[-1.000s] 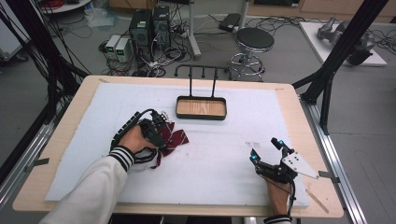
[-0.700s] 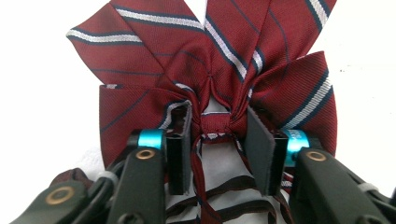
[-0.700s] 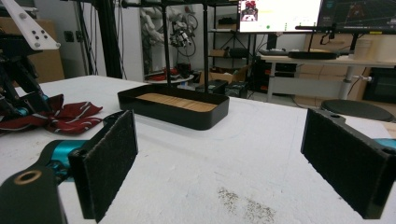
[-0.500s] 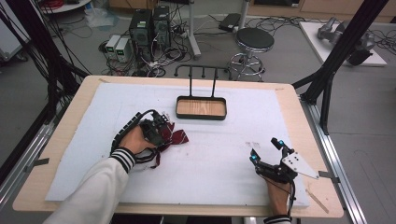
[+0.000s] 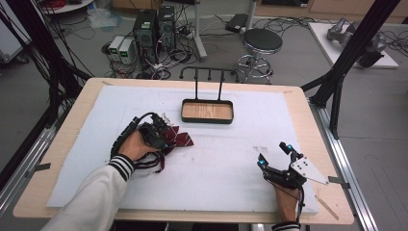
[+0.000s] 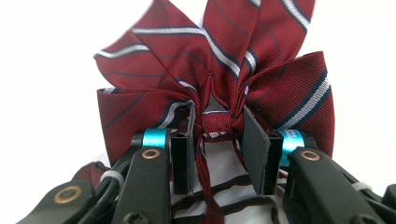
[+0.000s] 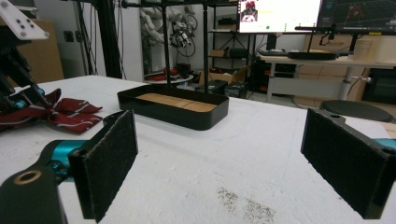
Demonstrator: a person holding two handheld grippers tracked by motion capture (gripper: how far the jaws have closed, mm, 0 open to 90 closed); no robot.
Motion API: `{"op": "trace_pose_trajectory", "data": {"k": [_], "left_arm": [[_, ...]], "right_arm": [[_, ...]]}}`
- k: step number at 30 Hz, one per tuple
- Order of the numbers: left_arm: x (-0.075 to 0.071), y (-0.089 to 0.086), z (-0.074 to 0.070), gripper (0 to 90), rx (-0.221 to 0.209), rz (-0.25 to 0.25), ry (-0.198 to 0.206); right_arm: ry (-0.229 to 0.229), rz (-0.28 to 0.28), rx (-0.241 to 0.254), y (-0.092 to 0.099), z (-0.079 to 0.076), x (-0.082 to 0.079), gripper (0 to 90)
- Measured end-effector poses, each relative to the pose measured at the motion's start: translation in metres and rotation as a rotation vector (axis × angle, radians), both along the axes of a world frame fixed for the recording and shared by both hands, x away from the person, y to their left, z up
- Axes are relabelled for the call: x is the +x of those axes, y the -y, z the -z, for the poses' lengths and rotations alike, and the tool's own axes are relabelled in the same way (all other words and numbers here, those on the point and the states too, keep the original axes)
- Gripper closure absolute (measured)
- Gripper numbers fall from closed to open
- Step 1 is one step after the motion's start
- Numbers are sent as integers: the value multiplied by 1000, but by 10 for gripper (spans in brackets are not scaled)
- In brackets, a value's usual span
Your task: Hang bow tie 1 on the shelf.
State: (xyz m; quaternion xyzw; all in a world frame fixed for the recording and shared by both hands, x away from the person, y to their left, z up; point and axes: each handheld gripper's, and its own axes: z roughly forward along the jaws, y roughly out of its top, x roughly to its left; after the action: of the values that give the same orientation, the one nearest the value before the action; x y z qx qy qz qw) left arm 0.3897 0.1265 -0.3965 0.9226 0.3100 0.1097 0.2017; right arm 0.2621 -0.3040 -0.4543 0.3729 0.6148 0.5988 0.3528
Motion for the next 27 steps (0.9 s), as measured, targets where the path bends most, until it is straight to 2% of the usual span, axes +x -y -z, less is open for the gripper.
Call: {"op": "trace_pose_trajectory", "data": {"k": [4, 8, 11, 13, 18, 21, 25, 27], "left_arm": [[-2, -1, -8, 659, -43, 5, 35], [-4, -2, -13, 659, -97, -26, 70], [-4, -4, -16, 659, -134, -37, 88], [-5, -5, -19, 659, -162, -47, 84], [-8, -10, -26, 659, -194, -61, 94], [-10, -12, -30, 659, -198, -60, 109], [-12, -14, -40, 659, -223, -64, 137], [-12, -15, -44, 659, -237, -66, 138]], "right_arm": [[0, 0, 0, 0, 0, 0, 103], [5, 2, -2, 0, 0, 0, 103], [3, 3, -1, 0, 0, 0, 103], [2, 4, 0, 0, 0, 0, 103], [8, 3, -4, 0, 0, 0, 103], [3, 2, 1, 0, 0, 0, 103], [3, 2, 0, 0, 0, 0, 103], [6, 4, -5, 0, 0, 0, 103]]}}
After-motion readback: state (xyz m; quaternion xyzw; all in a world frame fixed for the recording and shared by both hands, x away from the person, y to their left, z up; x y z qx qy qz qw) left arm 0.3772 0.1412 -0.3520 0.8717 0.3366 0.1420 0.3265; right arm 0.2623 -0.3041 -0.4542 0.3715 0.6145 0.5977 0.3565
